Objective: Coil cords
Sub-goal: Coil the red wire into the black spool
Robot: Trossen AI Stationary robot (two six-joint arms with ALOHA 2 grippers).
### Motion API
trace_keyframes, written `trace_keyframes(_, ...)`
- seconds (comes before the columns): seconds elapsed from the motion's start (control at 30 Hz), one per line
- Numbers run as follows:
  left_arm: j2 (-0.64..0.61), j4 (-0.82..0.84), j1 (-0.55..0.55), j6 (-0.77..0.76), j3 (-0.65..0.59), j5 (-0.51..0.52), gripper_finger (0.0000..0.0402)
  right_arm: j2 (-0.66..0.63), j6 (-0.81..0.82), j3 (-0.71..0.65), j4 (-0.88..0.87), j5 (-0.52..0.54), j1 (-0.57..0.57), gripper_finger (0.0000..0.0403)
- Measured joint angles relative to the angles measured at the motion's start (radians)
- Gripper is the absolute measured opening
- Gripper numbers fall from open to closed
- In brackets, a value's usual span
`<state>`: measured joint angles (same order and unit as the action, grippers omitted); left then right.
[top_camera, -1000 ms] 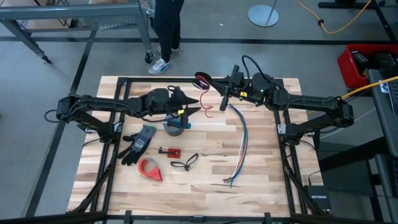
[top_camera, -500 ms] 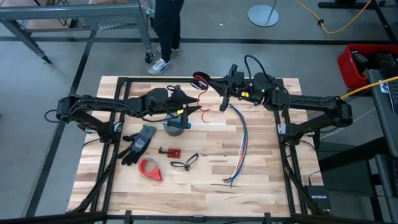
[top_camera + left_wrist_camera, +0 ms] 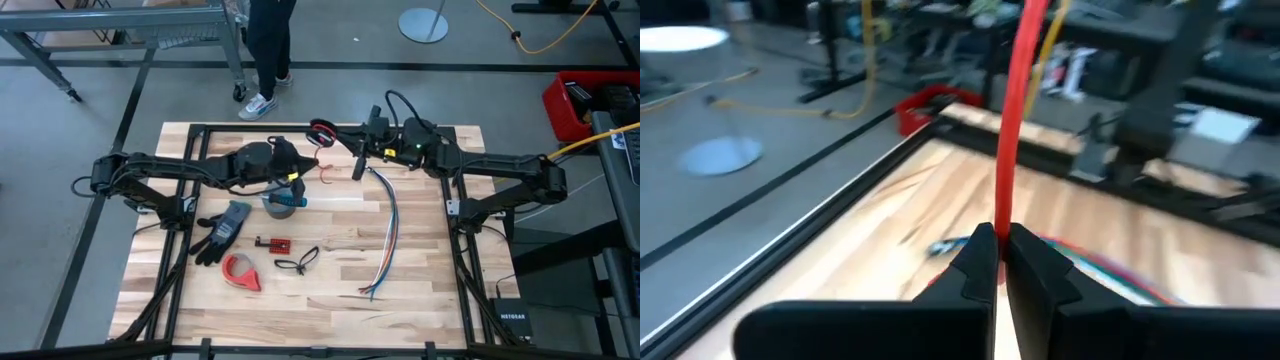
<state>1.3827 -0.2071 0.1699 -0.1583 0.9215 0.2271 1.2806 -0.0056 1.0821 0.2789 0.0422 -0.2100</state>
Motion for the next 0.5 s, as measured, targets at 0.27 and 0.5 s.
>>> trace_keyframes(0.27, -0.005, 0.097, 0.001, -0.003, 0.0, 0.102, 0.0002, -0.016, -0.002, 0.0, -0.112, 0.055, 0.0, 0.0001)
trace_keyframes(0.5, -0.058, 0.158, 0.019, -0.003, 0.0, 0.182, 0.0001, -0.016, -0.002, 0.0, -0.273, 0.076, 0.0, 0.0001)
